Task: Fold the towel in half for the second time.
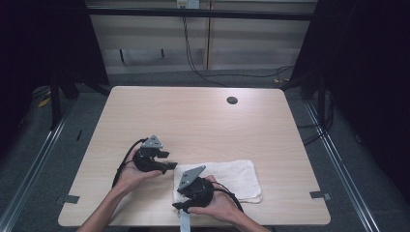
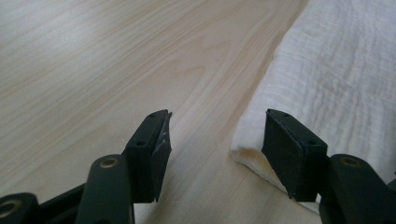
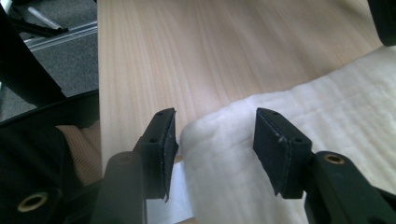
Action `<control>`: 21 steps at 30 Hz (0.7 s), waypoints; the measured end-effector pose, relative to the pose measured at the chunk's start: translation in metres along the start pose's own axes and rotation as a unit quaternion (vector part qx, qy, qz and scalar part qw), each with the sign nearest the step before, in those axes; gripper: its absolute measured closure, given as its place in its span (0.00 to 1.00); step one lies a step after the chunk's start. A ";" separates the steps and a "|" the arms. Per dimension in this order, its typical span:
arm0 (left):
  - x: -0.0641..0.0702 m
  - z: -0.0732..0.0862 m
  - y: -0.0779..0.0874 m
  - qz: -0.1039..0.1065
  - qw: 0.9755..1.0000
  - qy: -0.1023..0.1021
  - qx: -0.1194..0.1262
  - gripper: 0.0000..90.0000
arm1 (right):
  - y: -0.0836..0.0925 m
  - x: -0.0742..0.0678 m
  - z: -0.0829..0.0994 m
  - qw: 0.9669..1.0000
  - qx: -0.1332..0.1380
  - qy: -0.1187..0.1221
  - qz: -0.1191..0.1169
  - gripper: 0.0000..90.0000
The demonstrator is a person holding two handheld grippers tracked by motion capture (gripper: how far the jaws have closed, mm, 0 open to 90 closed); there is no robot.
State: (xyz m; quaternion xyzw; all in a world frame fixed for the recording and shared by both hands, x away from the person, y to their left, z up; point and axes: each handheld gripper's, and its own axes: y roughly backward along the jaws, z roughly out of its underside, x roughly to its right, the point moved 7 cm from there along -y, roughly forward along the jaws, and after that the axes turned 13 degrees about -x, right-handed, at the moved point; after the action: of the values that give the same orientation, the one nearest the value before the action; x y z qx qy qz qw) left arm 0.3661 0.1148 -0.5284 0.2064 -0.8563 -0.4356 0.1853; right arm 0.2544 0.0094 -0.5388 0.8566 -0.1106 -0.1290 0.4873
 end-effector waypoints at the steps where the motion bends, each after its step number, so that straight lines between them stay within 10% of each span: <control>1: 0.000 0.000 0.000 -0.002 1.000 0.000 0.002 0.46 | 0.000 -0.001 0.000 1.000 -0.003 -0.006 -0.006 0.52; 21: 0.000 -0.002 -0.003 0.003 1.000 0.001 -0.001 0.45 | -0.006 0.010 0.005 1.000 0.006 -0.012 0.029 0.89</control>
State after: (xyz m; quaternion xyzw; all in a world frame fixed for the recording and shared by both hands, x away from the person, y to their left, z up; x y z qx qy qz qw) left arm 0.3678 0.1123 -0.5301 0.2040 -0.8566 -0.4353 0.1875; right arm 0.2631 0.0052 -0.5470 0.8547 -0.1414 -0.1242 0.4839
